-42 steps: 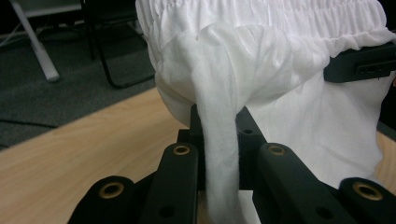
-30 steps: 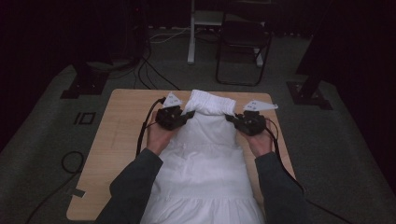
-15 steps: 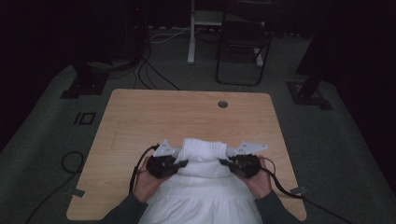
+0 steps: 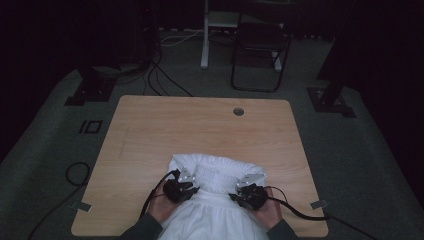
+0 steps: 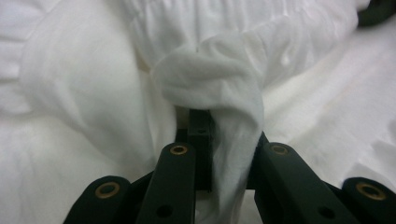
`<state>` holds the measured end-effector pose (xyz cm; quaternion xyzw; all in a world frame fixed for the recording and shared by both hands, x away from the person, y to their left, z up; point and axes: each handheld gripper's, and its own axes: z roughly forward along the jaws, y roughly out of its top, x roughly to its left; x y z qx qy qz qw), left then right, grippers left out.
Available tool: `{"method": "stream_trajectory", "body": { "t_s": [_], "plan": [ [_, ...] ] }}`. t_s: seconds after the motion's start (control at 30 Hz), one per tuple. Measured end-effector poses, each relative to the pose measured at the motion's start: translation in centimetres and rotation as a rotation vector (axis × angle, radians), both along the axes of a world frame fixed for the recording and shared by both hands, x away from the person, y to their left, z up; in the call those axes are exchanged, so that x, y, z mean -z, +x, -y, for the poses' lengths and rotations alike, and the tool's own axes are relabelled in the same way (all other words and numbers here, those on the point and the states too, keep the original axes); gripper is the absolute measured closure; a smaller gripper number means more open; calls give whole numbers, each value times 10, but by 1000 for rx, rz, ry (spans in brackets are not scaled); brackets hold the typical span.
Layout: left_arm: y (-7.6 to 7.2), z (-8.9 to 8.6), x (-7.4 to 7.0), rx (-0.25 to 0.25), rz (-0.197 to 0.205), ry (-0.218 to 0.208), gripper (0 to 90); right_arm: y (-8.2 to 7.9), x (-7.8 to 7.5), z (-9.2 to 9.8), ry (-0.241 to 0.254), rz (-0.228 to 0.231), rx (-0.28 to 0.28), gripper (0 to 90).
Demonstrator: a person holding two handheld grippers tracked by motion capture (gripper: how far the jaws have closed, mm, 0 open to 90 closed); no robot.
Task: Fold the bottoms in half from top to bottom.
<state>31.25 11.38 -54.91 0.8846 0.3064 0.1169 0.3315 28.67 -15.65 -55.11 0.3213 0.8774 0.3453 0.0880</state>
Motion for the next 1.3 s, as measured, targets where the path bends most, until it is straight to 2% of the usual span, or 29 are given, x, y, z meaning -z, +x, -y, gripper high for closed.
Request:
{"method": "stream_trajectory", "body": {
  "t_s": [0.07, 0.17, 0.27, 0.4, 0.47, 0.53, 0.6, 0.67, 0.77, 0.83, 0.93, 0.97, 1.03, 1.13, 1.3],
  "plan": [
    [8, 2, -1, -20, 10, 11, 813, 10, 3, -1, 4, 0, 10, 825],
    [18, 4, -2, -39, -19, -10, 811, 32, 3, 1, -6, 17, 38, 831],
    [21, 5, -2, -42, -46, -36, 804, 58, 2, 4, -9, 15, 67, 834],
    [37, 3, -1, -45, -36, -35, 804, 87, 0, 4, 11, -11, 84, 833],
    [52, 1, -3, -58, -15, -13, 805, 95, 0, 0, 5, 0, 99, 833],
    [70, 2, -5, -81, 14, 27, 805, 101, 0, -5, 3, 5, 119, 831],
    [86, 3, -7, -99, 23, 53, 805, 106, -1, -9, 6, -1, 138, 830],
    [99, 6, -8, -110, 38, 71, 805, 107, -1, -13, -6, 22, 138, 829],
    [109, 12, -9, -126, 46, 87, 806, 117, -2, -15, -31, 45, 146, 828],
    [111, 16, -10, -144, 24, 75, 808, 129, -3, -13, -53, 68, 164, 828],
    [111, 22, -10, -107, 22, 77, 809, 148, -5, -11, -77, 76, 205, 825],
    [113, 22, -10, -96, 20, 74, 809, 154, -5, -11, -85, 83, 209, 823],
    [123, 18, -10, -103, 10, 65, 809, 162, -6, -13, -81, 68, 228, 823],
    [141, 14, -12, -128, 39, 108, 809, 168, -7, -21, -84, 65, 241, 823],
    [168, 14, -16, -156, 37, 155, 809, 178, -6, -29, -53, 61, 263, 823]
  ]
}}
